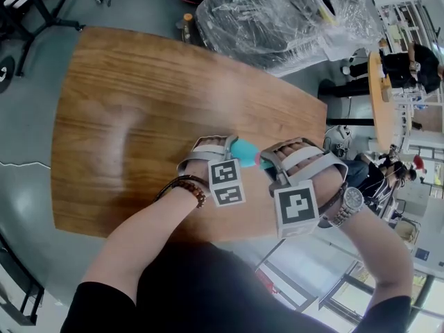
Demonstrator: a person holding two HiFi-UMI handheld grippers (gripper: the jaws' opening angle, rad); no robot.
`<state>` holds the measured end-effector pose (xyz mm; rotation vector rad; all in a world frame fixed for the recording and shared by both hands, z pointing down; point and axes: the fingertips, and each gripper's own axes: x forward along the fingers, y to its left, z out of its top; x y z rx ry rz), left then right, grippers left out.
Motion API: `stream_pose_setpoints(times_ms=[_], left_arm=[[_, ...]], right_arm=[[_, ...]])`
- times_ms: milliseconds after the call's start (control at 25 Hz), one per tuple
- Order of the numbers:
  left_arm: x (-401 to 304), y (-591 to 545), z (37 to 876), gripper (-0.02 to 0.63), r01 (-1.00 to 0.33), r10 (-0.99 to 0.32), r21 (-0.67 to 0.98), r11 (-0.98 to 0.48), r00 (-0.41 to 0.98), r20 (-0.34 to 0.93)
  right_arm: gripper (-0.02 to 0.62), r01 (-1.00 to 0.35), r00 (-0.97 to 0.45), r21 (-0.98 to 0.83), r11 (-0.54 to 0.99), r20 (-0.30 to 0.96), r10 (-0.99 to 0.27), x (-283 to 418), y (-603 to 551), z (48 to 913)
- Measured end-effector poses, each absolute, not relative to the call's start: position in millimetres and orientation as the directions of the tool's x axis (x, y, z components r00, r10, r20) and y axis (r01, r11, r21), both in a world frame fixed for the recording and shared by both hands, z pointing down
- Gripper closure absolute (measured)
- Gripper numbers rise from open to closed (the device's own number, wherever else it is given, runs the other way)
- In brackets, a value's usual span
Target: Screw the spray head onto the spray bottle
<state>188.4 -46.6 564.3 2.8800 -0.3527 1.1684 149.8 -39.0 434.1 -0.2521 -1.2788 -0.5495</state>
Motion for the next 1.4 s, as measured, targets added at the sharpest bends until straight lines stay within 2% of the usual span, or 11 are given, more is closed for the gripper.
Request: stream_pose_setpoints(times_ms=[480,720,840,1000,1080,1160,1280,1400], left_arm=[[186.3,-46.4,564.7,0.199,-0.211,-0.201,-0.072,-0.975,0.691,0.694],[189.8,-47.5,564.1,0.199,-0.209,-0.199,-0.071,-0.975,0.689,0.697],[188.3,-47.4,563.8,0.199,-0.211,-0.199,-0.070,-0.975,0.690,0.696],[188.9,-46.8,564.0,0.201,-0.216,-0.199,-0.065,-0.974,0.690,0.696],[189.5,-47.4,564.7,0.201,-0.218,-0.199,-0.063,-0.974,0.689,0.696],[189.4,-48.4,565.8,0.201,-0.219,-0.199,-0.062,-0.974,0.688,0.698],[190.5,-48.8,566.5,0.201,-0.217,-0.197,-0.061,-0.974,0.687,0.700],[190.8,-49.5,567.3,0.201,-0.217,-0.198,-0.063,-0.974,0.685,0.701]], right_arm=[[0.488,0.610,0.199,0.127,0.782,0.931,-0.306,143.8,-38.1,439.9],[0.488,0.593,0.218,0.096,0.799,0.937,-0.273,148.7,-37.6,443.2],[0.488,0.537,0.226,0.075,0.840,0.947,-0.229,150.1,-37.0,442.8],[0.488,0.333,0.206,0.052,0.942,0.971,-0.126,154.5,-36.6,446.0],[0.486,0.159,0.181,0.056,0.986,0.980,-0.085,155.9,-41.2,447.0],[0.485,-0.081,0.142,0.039,0.996,0.990,-0.027,155.8,-45.3,447.9],[0.482,-0.462,0.069,-0.004,0.887,0.997,0.040,158.8,-52.1,448.0],[0.479,-0.744,-0.018,-0.063,0.665,0.997,0.074,164.9,-58.6,450.2]])
